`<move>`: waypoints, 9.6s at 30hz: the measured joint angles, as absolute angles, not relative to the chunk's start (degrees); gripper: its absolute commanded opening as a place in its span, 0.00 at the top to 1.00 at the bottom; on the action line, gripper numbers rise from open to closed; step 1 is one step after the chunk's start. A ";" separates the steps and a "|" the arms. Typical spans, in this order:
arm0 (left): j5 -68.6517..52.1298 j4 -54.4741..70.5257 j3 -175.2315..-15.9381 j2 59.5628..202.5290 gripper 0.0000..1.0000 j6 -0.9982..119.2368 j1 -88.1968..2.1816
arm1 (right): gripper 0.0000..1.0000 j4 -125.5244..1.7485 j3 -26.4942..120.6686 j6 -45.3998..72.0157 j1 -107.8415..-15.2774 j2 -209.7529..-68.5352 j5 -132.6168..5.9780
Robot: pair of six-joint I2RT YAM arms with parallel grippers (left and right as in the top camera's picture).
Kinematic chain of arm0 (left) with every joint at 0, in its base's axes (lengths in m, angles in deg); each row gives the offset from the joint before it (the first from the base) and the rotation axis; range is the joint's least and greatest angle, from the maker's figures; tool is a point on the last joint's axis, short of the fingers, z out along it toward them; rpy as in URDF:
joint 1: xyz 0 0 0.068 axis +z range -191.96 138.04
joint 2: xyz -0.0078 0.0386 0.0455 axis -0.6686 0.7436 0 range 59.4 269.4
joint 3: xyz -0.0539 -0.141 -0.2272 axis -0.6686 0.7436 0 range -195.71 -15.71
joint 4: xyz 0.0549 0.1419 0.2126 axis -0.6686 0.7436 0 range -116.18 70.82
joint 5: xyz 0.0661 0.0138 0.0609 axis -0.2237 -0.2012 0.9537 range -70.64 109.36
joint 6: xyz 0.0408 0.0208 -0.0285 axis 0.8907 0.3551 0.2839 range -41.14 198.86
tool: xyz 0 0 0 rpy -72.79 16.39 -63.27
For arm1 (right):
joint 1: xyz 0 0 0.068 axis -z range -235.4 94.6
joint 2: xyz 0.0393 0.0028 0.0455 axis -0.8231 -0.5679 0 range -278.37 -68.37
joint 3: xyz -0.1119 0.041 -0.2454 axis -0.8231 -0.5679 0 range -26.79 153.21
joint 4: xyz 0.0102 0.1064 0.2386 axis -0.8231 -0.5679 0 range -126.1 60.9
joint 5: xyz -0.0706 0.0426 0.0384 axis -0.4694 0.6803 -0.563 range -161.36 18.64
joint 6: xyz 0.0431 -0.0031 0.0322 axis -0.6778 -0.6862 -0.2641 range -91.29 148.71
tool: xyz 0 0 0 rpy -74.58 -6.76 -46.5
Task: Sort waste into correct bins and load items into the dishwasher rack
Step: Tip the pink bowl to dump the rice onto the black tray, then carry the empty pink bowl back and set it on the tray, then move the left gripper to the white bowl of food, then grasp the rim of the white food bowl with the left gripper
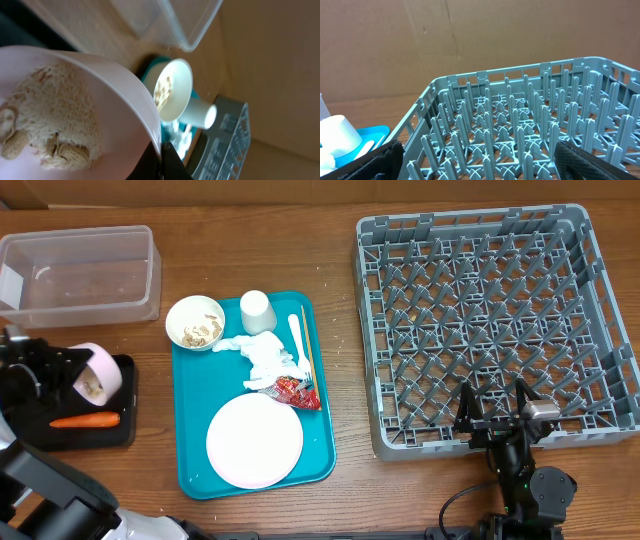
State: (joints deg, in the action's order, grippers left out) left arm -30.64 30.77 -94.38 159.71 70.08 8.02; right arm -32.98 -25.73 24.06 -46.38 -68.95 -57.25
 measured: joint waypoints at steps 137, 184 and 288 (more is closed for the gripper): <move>21.68 42.20 -98.82 159.36 0.96 52.33 -51.21 | 0.00 -32.96 -25.73 24.06 -46.38 -68.95 -57.23; 21.40 41.43 -113.99 161.28 0.21 60.38 -40.94 | 0.00 -32.96 -25.73 24.06 -46.38 -68.95 -57.25; 21.11 32.49 -111.63 182.33 0.50 77.51 -44.46 | 0.00 -32.96 -25.73 24.08 -46.38 -68.95 -57.23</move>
